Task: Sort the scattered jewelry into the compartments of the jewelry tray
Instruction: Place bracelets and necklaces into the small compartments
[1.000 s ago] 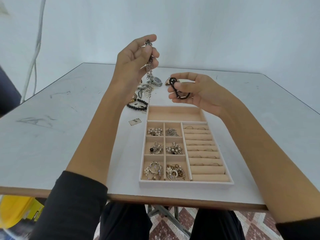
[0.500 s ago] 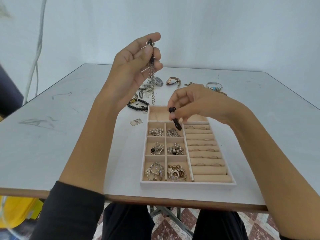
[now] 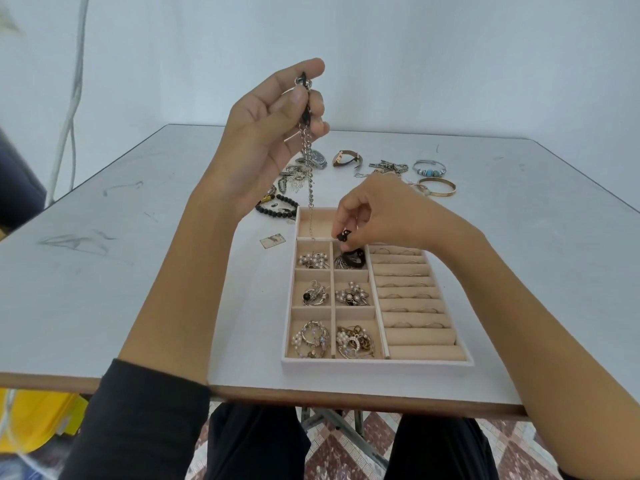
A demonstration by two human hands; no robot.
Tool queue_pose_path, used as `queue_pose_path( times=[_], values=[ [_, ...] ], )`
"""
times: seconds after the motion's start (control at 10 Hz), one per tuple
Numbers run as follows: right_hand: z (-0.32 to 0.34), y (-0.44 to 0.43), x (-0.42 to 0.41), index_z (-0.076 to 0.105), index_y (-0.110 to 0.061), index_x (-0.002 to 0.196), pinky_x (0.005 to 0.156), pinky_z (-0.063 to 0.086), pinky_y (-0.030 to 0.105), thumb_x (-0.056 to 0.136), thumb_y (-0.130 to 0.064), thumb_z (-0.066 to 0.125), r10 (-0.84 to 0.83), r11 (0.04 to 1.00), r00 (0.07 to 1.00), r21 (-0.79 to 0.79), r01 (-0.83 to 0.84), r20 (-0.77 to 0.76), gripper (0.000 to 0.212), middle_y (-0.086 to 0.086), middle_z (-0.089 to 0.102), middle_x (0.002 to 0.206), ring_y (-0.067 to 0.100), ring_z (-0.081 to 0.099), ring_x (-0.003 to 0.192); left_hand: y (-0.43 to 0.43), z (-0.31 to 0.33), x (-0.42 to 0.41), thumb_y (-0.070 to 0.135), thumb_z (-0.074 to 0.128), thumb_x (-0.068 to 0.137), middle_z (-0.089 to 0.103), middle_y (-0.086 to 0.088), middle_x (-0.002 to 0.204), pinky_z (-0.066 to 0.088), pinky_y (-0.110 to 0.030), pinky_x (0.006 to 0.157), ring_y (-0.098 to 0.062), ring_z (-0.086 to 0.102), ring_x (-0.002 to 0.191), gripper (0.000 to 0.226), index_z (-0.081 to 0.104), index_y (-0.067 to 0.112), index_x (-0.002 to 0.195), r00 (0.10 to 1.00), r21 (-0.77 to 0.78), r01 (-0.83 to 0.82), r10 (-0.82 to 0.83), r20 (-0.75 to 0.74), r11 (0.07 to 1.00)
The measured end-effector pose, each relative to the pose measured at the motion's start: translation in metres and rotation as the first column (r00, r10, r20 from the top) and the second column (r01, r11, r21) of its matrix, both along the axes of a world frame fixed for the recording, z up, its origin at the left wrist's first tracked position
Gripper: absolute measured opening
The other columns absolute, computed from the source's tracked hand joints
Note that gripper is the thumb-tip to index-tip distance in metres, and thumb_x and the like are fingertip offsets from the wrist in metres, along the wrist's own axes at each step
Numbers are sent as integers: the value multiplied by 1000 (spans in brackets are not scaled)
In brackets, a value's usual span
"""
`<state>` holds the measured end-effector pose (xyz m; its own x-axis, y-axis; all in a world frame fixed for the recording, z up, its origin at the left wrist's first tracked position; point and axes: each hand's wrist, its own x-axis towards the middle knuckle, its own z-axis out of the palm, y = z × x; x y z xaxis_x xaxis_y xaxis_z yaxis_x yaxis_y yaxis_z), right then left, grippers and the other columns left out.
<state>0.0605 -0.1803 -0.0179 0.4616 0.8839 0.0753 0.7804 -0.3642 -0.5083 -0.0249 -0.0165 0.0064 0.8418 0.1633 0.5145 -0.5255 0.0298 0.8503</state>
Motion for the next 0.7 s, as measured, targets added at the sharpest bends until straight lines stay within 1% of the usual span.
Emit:
queue_pose_path(
  times=[0.1,0.2,0.3,0.4,0.5,0.6,0.7],
  values=[
    [1,0,-5,76,-12,83,63,55,26,69,-5,81,30,999,998,-32,-32,-50,17,8,71,73,3,59,56,1,0,0,8,40,101,59,5,82,42,-37,96,-10,53,72,25,51,8,124,1000,0,-3,3,-1,1000],
    [5,-3,-7,77,-11,89,59,56,19,71,1,77,34,998,999,-56,-37,-41,22,4,72,74,2,63,58,1,-1,0,7,39,101,60,5,81,42,-37,95,-10,54,72,26,50,7,124,1000,3,0,0,0,1000],
    [9,-9,-5,77,-17,94,60,51,11,77,-2,72,45,992,998,-113,-50,-46,23,-2,74,76,7,69,66,1,-1,0,7,40,101,60,5,81,42,-36,95,-9,54,72,25,50,7,124,1000,-2,-3,3,-2,1000],
    [10,-10,-4,78,-18,91,74,56,23,80,-9,72,62,989,996,-128,-69,-59,16,-1,75,78,17,71,69,1,-1,0,7,39,101,59,5,81,43,-35,95,-9,54,72,25,50,8,124,1000,2,-6,6,-2,1000],
    [7,-6,-8,79,-18,84,73,54,28,77,-13,77,87,988,996,-123,-90,-30,9,-2,74,72,14,69,69,1,0,0,8,39,101,59,6,81,43,-36,95,-9,53,72,25,50,8,124,1000,10,-7,7,-1,1000],
    [7,-4,-11,79,-17,83,74,51,24,74,-12,79,94,988,996,-124,-95,-7,10,-11,71,69,3,65,70,1,0,0,8,40,101,59,6,81,43,-36,95,-9,53,73,26,50,8,124,1000,11,-7,7,-1,1000],
    [7,-5,-10,77,-15,82,69,50,19,73,-11,80,92,988,996,-125,-92,-2,10,-17,67,59,2,64,66,1,0,-1,8,40,101,60,6,81,43,-36,95,-9,54,72,25,50,8,124,1000,14,-11,11,-6,1000]
  ],
)
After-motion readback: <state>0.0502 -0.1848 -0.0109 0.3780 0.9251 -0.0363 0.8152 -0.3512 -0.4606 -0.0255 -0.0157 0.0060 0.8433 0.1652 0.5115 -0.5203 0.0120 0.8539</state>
